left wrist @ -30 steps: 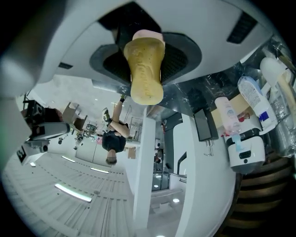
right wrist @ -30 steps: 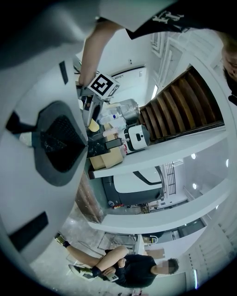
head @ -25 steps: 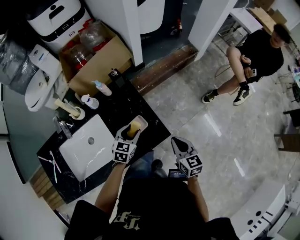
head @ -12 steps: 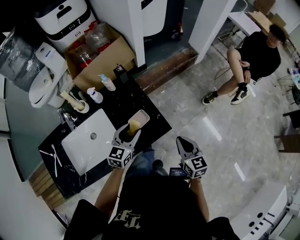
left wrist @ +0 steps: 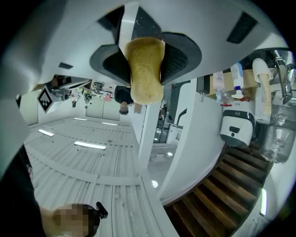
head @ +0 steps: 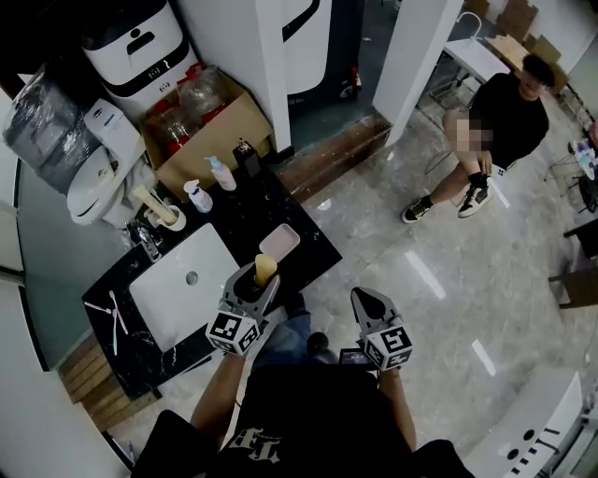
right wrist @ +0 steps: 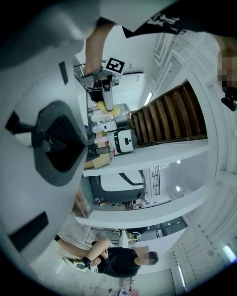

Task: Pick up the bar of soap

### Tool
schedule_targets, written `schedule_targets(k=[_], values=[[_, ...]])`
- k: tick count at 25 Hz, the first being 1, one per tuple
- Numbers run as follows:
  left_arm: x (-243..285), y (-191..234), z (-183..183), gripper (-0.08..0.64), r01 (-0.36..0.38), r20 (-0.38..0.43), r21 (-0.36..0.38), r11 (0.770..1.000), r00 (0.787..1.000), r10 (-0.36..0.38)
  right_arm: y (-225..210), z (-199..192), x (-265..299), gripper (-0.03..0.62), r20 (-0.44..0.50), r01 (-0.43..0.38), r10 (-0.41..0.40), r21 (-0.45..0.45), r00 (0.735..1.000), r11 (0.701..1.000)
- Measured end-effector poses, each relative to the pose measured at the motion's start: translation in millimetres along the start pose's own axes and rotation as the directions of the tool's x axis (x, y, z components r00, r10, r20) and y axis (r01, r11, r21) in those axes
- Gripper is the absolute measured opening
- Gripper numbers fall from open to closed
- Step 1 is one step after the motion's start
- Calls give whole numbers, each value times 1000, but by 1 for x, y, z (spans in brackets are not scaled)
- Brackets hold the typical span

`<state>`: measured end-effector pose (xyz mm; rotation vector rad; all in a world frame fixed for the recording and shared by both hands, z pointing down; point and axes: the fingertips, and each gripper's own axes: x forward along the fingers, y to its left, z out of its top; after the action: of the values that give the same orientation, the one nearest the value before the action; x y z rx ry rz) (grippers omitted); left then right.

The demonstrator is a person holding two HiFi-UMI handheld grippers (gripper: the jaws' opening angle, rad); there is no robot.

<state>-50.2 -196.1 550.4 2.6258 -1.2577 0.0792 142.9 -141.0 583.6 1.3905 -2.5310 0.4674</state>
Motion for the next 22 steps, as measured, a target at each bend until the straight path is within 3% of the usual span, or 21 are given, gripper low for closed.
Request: schedule_targets(k=[13, 22], values=[[-36, -39, 5, 212, 52, 65, -6, 999, 997, -51, 13, 3, -48, 8, 41, 47, -47, -14, 998, 999], [-43, -41, 13, 212, 59, 92, 3, 998, 994, -59, 22, 11, -55, 8, 65, 47, -45, -30, 997, 998]])
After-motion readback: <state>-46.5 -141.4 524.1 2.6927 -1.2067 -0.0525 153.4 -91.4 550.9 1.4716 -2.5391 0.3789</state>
